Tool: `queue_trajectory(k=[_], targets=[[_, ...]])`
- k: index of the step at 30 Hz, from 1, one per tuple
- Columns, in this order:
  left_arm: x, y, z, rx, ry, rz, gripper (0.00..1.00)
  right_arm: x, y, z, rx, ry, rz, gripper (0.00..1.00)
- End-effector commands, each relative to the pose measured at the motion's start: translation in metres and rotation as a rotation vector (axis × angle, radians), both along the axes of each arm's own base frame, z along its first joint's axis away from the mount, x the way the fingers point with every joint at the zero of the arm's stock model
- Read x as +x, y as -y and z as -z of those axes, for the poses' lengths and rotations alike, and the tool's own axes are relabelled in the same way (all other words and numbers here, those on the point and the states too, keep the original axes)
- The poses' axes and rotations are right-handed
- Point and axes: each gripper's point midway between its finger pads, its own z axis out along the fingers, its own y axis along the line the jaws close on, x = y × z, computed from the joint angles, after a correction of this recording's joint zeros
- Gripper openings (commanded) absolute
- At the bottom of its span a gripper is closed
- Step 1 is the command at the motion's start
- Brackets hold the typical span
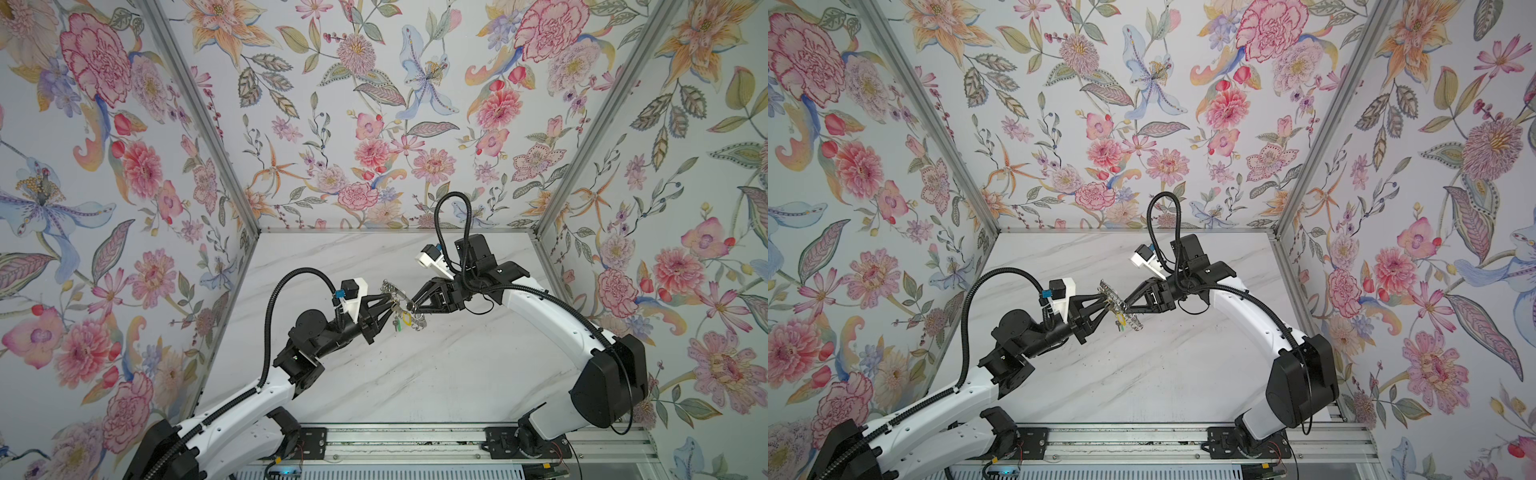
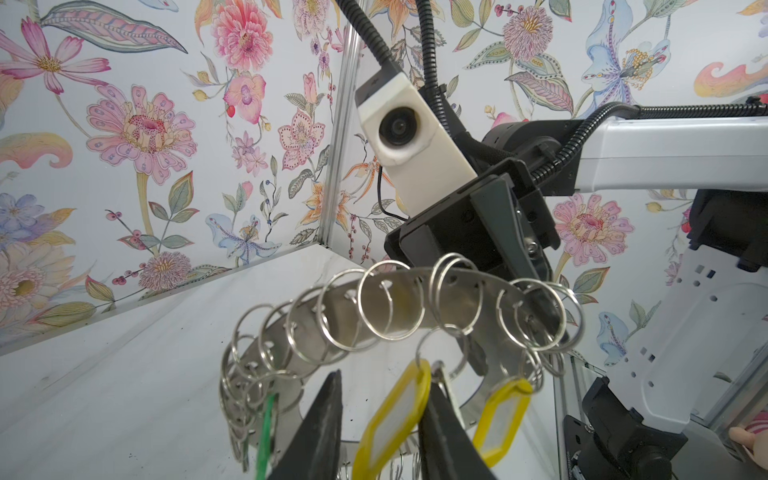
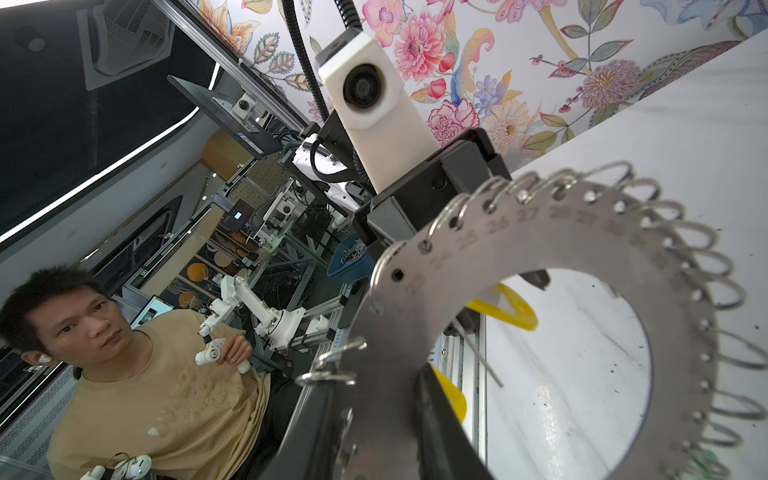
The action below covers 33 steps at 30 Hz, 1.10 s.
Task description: Remove the keys from the keyring
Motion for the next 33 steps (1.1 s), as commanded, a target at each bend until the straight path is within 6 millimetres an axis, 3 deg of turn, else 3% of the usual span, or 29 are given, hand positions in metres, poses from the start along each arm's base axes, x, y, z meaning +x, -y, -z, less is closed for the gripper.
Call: queue_trajectory(k=[1,8,15,23,33], targets=[[-0.006,0.002,-0.02,-0.029,0.055,0.02,0.26,-0.001,0.004,-0.017,0.064,0.084,-0.008,0.19],[-0.006,0.002,-0.013,-0.018,0.038,0.019,0.16,0.006,0.001,-0.013,0.034,0.096,0.026,0.17],[-0.004,-0.015,-0.008,0.008,0.038,-0.067,0.08,0.01,0.0,0.0,-0.021,0.084,0.067,0.15],[-0.004,-0.031,-0.012,0.034,0.058,-0.146,0.04,0.013,0.002,0.013,-0.067,0.083,0.11,0.13],[-0.003,-0.032,-0.013,0.038,0.062,-0.157,0.01,0.016,0.001,0.016,-0.113,0.122,0.163,0.07]])
